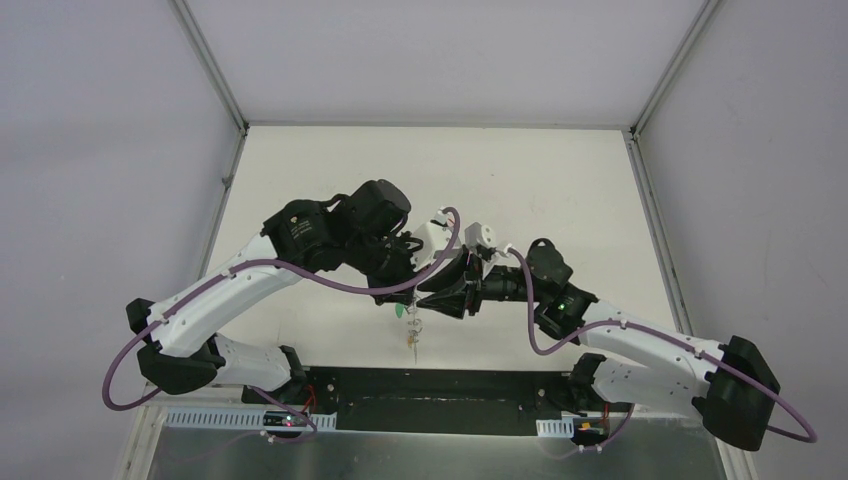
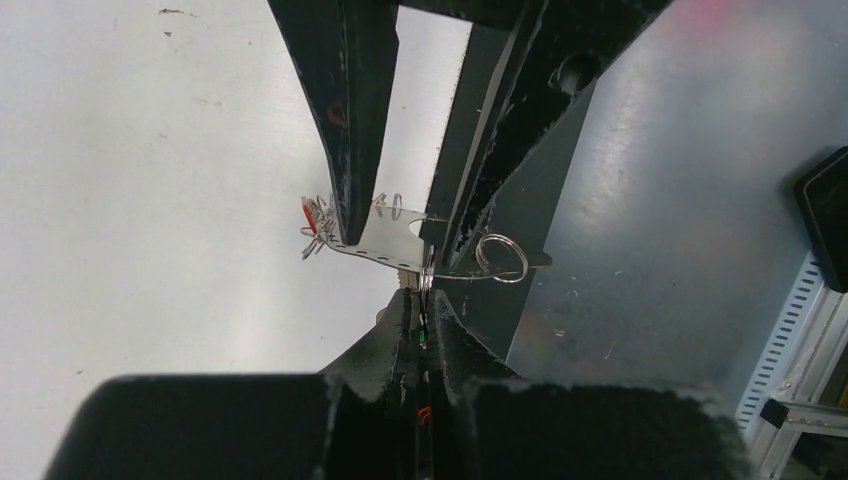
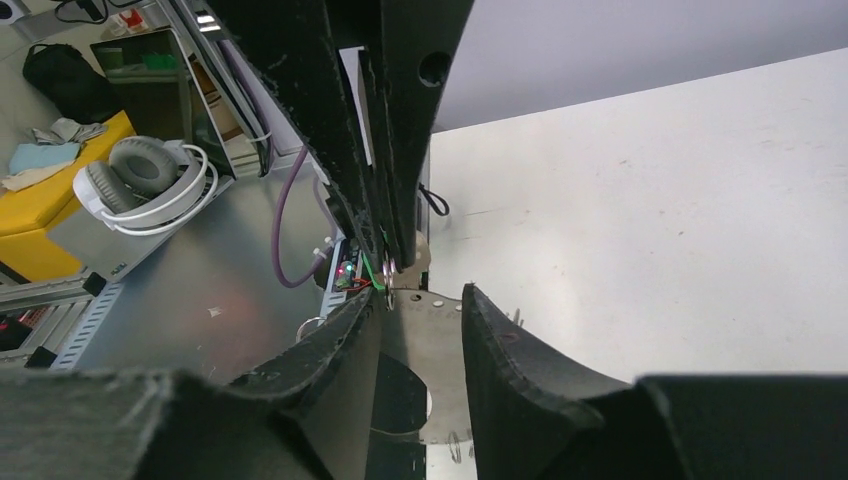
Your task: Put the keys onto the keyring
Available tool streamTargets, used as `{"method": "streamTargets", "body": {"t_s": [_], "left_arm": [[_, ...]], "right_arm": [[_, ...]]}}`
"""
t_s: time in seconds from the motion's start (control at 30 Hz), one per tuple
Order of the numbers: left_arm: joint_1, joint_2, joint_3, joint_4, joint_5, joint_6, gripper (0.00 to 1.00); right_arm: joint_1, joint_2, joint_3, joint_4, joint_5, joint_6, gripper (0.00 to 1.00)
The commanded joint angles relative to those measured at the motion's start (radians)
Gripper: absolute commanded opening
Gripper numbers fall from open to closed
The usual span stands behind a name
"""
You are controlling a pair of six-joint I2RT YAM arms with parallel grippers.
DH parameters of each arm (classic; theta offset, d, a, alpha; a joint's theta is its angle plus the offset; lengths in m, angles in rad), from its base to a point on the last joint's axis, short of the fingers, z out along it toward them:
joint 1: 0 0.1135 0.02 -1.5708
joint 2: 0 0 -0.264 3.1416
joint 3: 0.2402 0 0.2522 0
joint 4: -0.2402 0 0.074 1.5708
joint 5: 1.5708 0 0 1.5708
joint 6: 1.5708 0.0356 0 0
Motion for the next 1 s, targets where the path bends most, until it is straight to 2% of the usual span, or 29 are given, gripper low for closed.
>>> {"method": "streamTargets", "body": {"t_s": [0.0, 0.1, 0.27, 0.43, 0.63, 0.8, 0.97], "left_arm": [[-0.006, 0.000, 0.036, 0.014, 0.019, 0.004, 0.00], [-0.005, -0.001, 0.030, 0.017, 0.019, -0.002, 0.00], [-0.007, -0.008, 0.016, 0.036, 0.031, -0.009, 0.00], [-0.007, -0.016, -0.001, 0.048, 0.034, -0.009, 0.00], [-0.007, -0.049, -0.033, 0.073, 0.015, -0.010, 0.00], [-0.007, -0.124, -0.094, 0.144, -0.027, -0.017, 0.26], [-0.007, -0.253, -0.224, 0.311, -0.042, -0.020, 0.35]], "right_arm": [[0.029, 0.026, 0.035, 0.112, 0.015, -0.006, 0.36], [0.038, 0.034, 0.036, 0.110, 0.016, -0.014, 0.33], [0.047, 0.041, 0.036, 0.113, 0.022, -0.015, 0.21], [0.050, 0.051, 0.046, 0.118, 0.004, -0.016, 0.00], [0.051, 0.036, 0.037, 0.116, 0.003, -0.016, 0.00], [0.051, 0.006, 0.029, 0.094, 0.011, -0.030, 0.00], [0.051, -0.027, 0.017, 0.073, 0.004, -0.039, 0.00]]}}
